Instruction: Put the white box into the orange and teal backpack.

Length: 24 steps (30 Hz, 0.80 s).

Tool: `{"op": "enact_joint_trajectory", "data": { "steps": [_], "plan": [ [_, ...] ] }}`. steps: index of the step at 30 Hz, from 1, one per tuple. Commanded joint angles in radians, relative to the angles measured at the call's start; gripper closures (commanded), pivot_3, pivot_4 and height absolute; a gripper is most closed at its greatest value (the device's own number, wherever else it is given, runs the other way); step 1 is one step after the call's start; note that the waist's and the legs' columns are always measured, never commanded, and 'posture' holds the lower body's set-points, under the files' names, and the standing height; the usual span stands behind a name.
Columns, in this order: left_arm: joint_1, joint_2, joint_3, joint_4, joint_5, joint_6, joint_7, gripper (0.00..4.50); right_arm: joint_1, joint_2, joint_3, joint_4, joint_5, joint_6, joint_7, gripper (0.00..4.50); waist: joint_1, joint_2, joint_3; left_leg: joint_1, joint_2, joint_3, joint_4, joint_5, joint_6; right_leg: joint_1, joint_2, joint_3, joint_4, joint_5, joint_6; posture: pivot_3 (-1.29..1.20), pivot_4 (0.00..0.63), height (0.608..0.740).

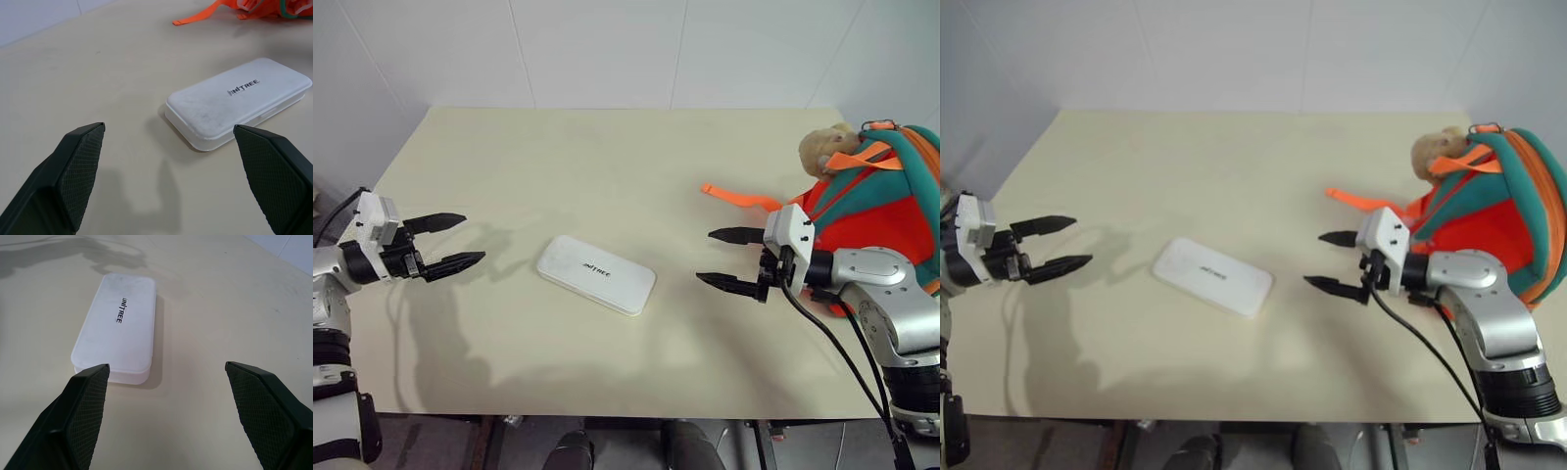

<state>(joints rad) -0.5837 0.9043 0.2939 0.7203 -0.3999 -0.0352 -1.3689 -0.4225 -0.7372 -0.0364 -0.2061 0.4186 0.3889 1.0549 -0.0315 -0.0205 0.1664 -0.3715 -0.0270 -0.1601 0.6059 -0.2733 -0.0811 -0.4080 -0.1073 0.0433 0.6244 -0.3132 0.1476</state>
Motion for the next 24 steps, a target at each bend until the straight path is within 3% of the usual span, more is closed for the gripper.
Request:
{"op": "enact_joint_trajectory", "data": {
  "steps": [1, 10, 19, 21, 24],
  "plan": [
    [-0.025, 0.02, 0.009, -0.013, 0.003, -0.014, -0.001, 0.01, -0.034, 0.007, 0.008, -0.017, -0.002, -0.013, -0.011, 0.0, 0.001, 0.0, 0.0, 0.0, 0.0, 0.0, 0.0, 0.0, 0.0, 0.0, 0.0, 0.0, 0.0, 0.0, 0.0, 0.0, 0.15, 0.74],
    [-0.015, -0.009, 0.023, -0.061, -0.006, -0.001, 0.08, 0.01, -0.024, -0.01, 0.012, -0.03, -0.013, 0.006, -0.025, 0.0, 0.003, 0.0, 0.0, 0.0, 0.0, 0.0, 0.001, 0.0, 0.0, 0.0, 0.0, 0.0, 0.0, 0.0, 0.0, 0.0, 0.15, 0.74],
    [-0.034, -0.034, -0.029, -0.086, 0.004, 0.031, 0.045, 0.01, -0.015, 0.01, 0.029, -0.118, -0.018, 0.126, -0.135, 0.0, 0.002, 0.0, 0.0, 0.0, 0.0, 0.001, 0.003, 0.0, 0.0, 0.0, 0.0, 0.001, 0.001, 0.0, 0.0, 0.0, 0.15, 0.74],
    [-0.05, -0.04, -0.041, -0.06, 0.021, 0.015, 0.056, 0.4, -0.011, 0.016, 0.038, -0.152, -0.002, 0.168, -0.152, 0.18, 0.003, 0.0, 0.0, 0.0, 0.0, 0.001, 0.004, 0.0, 0.0, 0.0, 0.0, 0.001, 0.001, 0.0, 0.0, 0.0, 0.15, 0.74],
    [-0.061, -0.05, -0.055, -0.04, 0.04, 0.011, 0.079, 1.24, 0.001, 0.026, 0.049, -0.198, 0.008, 0.201, -0.173, 0.94, 0.003, -0.001, 0.0, 0.0, 0.0, 0.001, 0.004, 0.0, 0.0, 0.0, 0.0, 0.001, 0.001, 0.0, 0.0, 0.0, 0.15, 0.74]
  ]
}}
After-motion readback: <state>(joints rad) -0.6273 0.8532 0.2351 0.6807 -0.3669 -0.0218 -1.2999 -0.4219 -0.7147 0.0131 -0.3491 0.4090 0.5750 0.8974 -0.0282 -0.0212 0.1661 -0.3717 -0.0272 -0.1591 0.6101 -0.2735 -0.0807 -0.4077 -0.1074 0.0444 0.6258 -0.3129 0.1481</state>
